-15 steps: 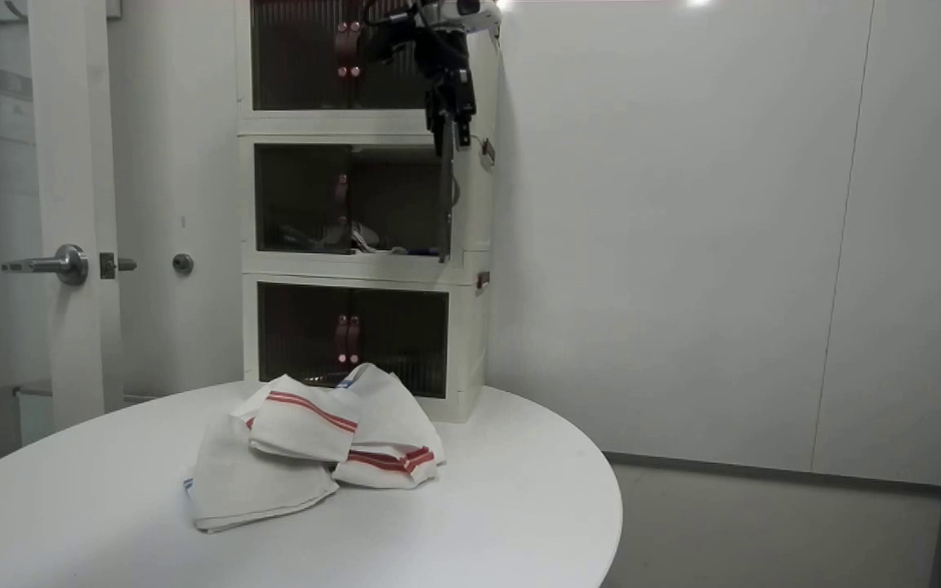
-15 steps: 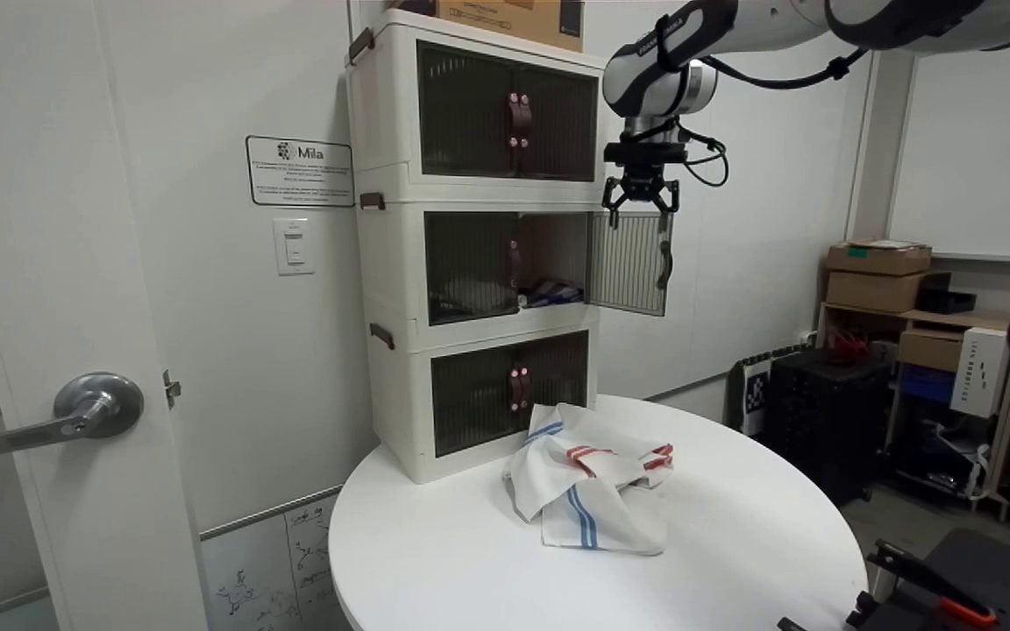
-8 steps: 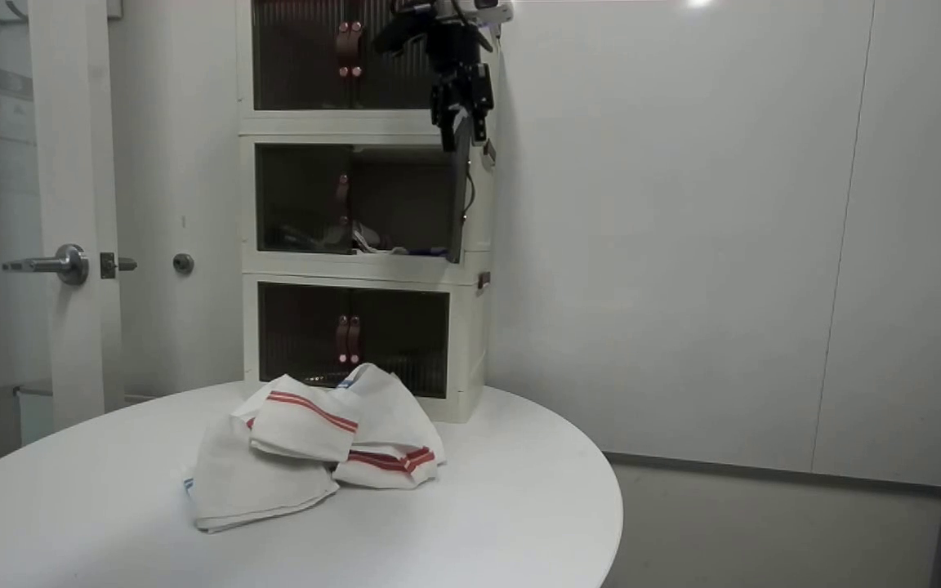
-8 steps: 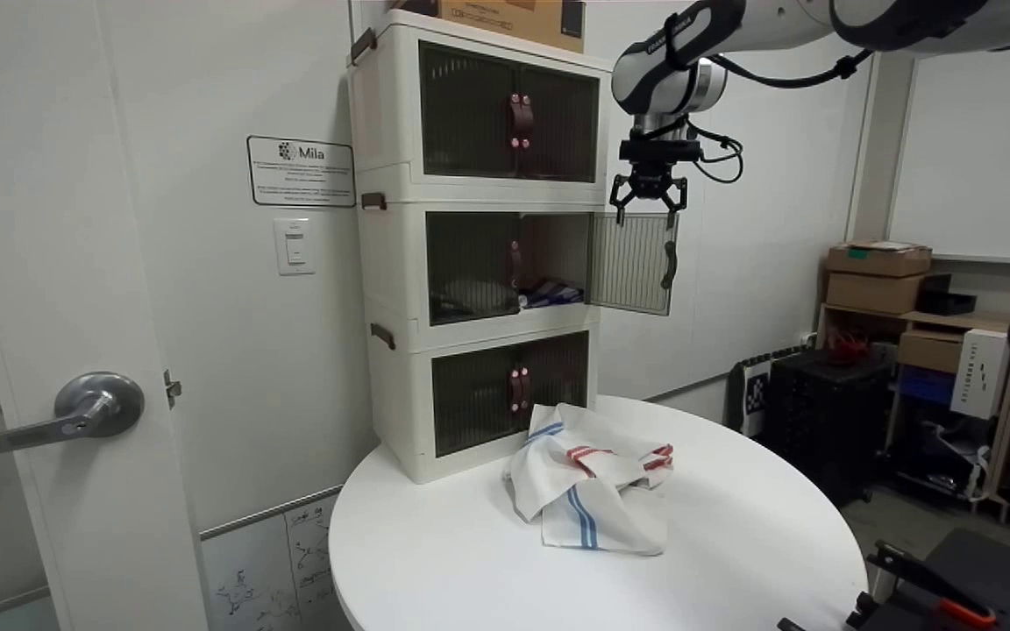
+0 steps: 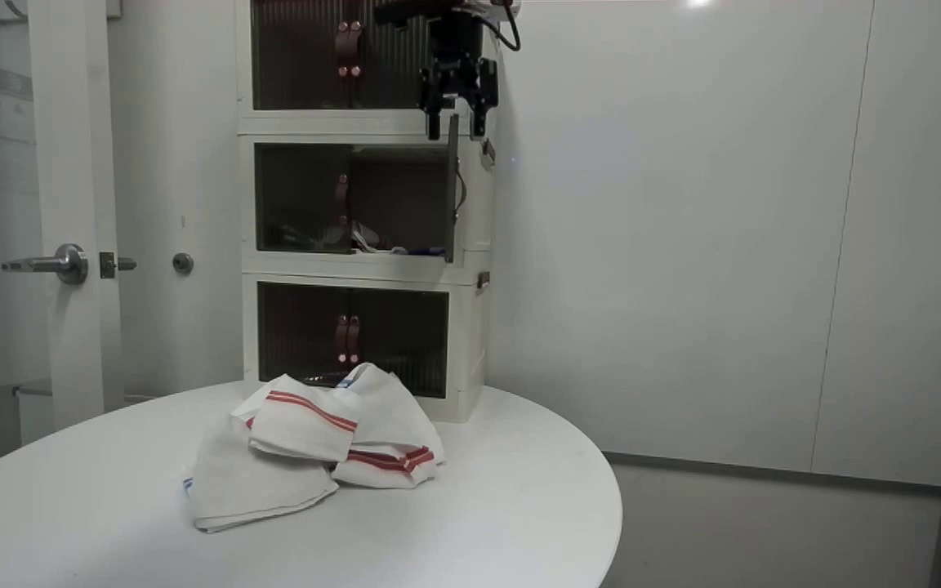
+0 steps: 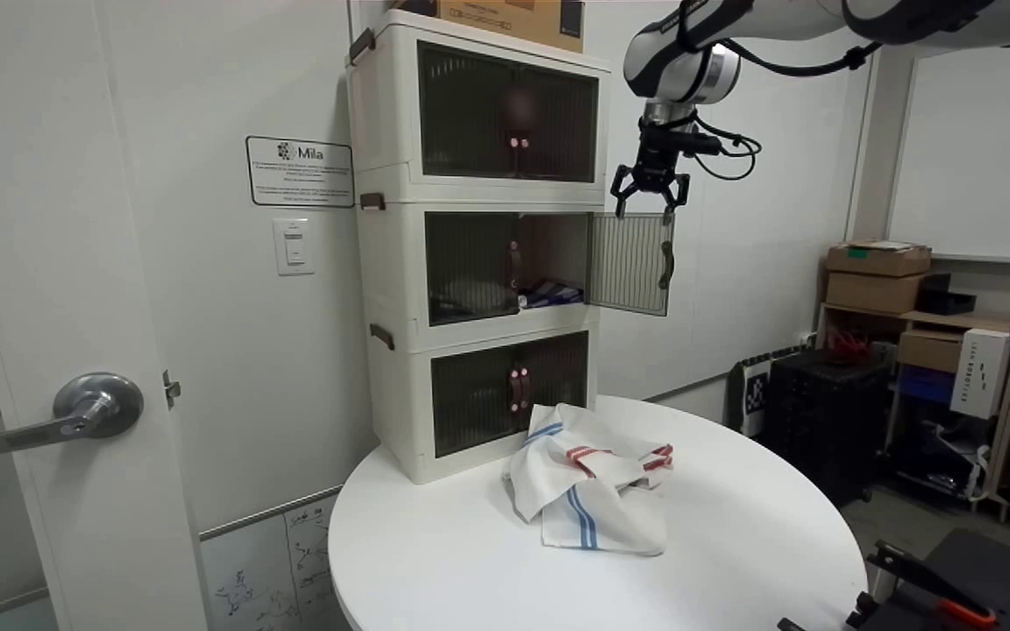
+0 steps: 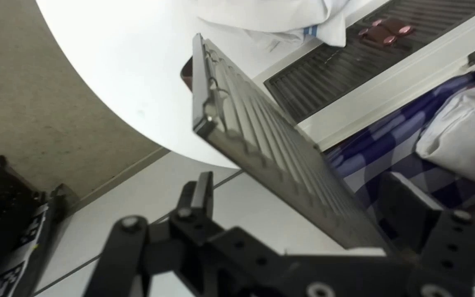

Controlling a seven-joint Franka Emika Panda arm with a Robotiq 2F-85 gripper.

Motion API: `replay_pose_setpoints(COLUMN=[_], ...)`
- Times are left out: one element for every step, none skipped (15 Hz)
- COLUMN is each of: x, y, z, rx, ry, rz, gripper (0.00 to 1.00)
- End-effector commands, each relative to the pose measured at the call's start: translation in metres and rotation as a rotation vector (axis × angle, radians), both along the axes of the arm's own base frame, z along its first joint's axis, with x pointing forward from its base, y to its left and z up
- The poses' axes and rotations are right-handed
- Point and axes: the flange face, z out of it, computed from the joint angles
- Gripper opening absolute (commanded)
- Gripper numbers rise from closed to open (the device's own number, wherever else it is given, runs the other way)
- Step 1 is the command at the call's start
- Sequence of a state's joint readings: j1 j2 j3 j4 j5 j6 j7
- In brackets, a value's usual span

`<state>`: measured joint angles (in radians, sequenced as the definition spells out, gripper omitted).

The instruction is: Open the doors of the second shelf of the cabinet

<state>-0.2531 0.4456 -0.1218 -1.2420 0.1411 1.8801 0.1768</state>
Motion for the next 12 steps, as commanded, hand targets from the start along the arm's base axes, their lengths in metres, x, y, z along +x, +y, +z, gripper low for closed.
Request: replay_pose_setpoints(x=[0.009, 0.01, 0.01, 0.009, 0.008, 0.005, 0.003, -0.001, -0.005, -0.008, -0.012, -0.015], y=[0.017, 0.022, 0.028, 0.031, 0.033, 0.033, 0.033, 0.031, 0.031, 0.028, 0.026, 0.024], z=[-0.013, -0.02, -0.027, -0.031, -0.035, -0.037, -0.033, -0.032, -0.031, -0.031, -0.028, -0.024], rx=[0.086, 0.1, 0.108, 0.114, 0.116, 0.115, 0.111, 0.108, 0.103, 0.089, 0.068, 0.041], ry=[0.034, 0.055, 0.081, 0.11, 0.142, 0.177, 0.202, 0.238, 0.273, 0.312, 0.35, 0.386], rz=[0.179, 0.227, 0.279, 0.327, 0.376, 0.423, 0.468, 0.51, 0.55, 0.588, 0.623, 0.657], gripper=[1.0, 1.0, 1.0, 1.0, 1.0, 1.0, 1.0, 1.0, 1.0, 1.0, 1.0, 1.0])
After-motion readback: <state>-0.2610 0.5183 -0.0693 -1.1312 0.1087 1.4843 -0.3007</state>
